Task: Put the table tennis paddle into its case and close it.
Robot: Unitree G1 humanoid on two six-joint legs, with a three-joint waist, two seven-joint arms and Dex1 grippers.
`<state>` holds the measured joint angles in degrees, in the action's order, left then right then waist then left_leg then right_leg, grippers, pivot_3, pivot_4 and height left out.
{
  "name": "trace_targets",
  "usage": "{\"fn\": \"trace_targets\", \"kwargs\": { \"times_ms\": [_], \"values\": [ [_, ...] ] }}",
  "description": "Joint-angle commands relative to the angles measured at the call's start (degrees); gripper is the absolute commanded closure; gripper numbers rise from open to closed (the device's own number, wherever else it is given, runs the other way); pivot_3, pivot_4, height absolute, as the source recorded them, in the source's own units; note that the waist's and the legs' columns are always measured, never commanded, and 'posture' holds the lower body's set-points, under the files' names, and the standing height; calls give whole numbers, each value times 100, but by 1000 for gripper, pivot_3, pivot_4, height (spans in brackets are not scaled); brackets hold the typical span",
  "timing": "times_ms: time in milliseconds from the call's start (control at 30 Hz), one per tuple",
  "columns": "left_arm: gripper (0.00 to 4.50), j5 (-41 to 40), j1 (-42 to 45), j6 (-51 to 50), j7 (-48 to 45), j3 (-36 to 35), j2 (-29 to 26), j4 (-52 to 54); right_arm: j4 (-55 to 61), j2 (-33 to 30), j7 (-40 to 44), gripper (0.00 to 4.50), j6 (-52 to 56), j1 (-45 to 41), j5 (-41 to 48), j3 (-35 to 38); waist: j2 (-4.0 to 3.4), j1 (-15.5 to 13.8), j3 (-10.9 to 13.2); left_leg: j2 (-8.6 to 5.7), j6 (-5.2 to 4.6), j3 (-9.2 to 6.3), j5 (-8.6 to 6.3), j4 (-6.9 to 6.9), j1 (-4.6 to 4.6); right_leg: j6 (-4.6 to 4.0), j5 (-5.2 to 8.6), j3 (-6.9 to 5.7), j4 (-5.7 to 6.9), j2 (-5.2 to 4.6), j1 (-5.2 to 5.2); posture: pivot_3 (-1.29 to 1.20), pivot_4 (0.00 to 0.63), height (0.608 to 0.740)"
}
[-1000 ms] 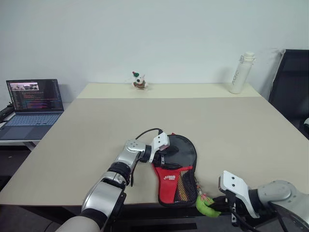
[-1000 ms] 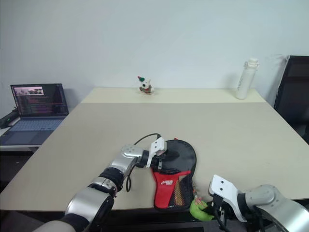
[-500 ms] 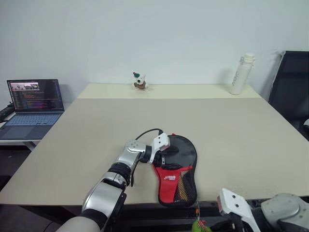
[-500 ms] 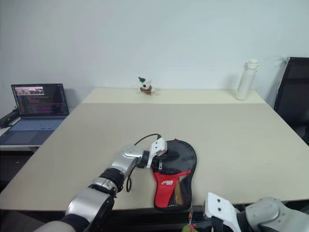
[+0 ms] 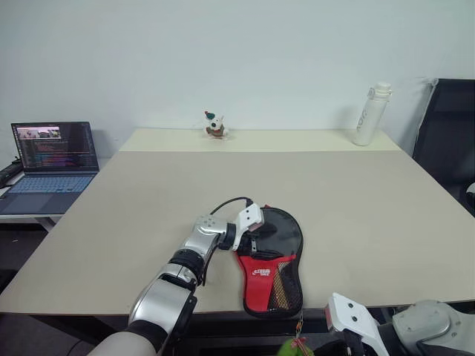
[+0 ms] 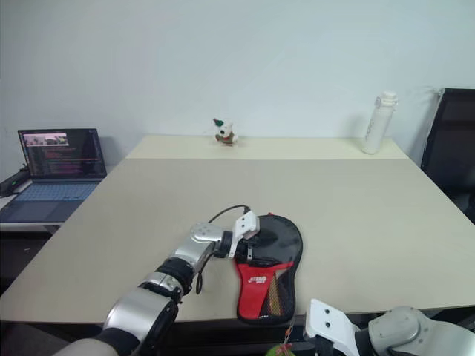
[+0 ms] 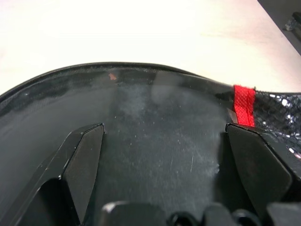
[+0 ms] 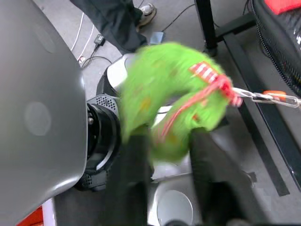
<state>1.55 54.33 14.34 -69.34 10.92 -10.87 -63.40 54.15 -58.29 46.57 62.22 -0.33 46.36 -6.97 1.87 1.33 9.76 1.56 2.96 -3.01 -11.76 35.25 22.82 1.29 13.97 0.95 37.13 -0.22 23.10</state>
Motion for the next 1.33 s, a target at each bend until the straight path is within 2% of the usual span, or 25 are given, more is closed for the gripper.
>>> {"fn": "trace_targets", "kwargs": {
  "times_ms": [33,133,267,400,600,800,1033,1133,1333],
  "values": [
    [0,243,-127,-25,167,152,121,-168,-53,-220,146,2031,24,-187,393,659,0,0,0,0,0,0,0,2,0,2,-1,0,0,0,-1,0,150,740],
    [0,162,-148,-85,291,67,144,-125,-396,-340,91,966,118,-307,710,1455,2,-2,1,0,0,0,0,20,2,9,-6,0,1,-1,-6,0,150,740],
    [0,-42,-229,-100,335,-129,31,144,-1066,-400,62,966,-205,-418,380,2001,2,-3,1,0,-2,-1,-2,43,6,11,-8,2,0,-3,-14,0,150,740],
    [0,-583,-594,-431,-82,-519,-366,1136,-2054,-141,6,966,-948,-1032,-285,1767,-3,60,6,2,-5,5,-5,45,7,11,-9,7,5,-2,-7,0,150,740],
    [0,-1294,-2025,-1829,-431,-857,-1545,4014,-3794,824,42,966,-2392,-2450,-1565,741,-4,186,32,19,-7,10,-5,34,2,-13,-8,17,42,18,17,0,150,740],
    [0,-1741,-3141,-2924,254,-1296,-2151,6145,-5516,1293,654,966,-3645,-3029,-2423,223,-17,48,49,12,-6,10,-5,47,8,-18,-4,18,53,9,23,0,150,740],
    [0,-1875,-3810,-3239,978,-1405,-2165,7151,-6808,1221,1531,966,-4290,-3567,-2716,315,-25,28,55,9,-7,15,-5,56,7,-17,-5,20,55,3,20,0,150,740],
    [0,-1961,-3829,-3313,952,-1335,-2204,7194,-6849,1003,1961,966,-4118,-3643,-2616,410,-31,21,59,10,-7,12,-5,56,6,-19,-4,18,59,4,20,0,150,740],
    [0,-2138,-3990,-3411,1124,-1548,-2296,7191,-6535,899,2206,966,-3797,-3711,-2566,461,-40,54,64,10,-7,16,-5,55,3,-19,-4,23,59,4,20,0,150,740]
  ]
}}
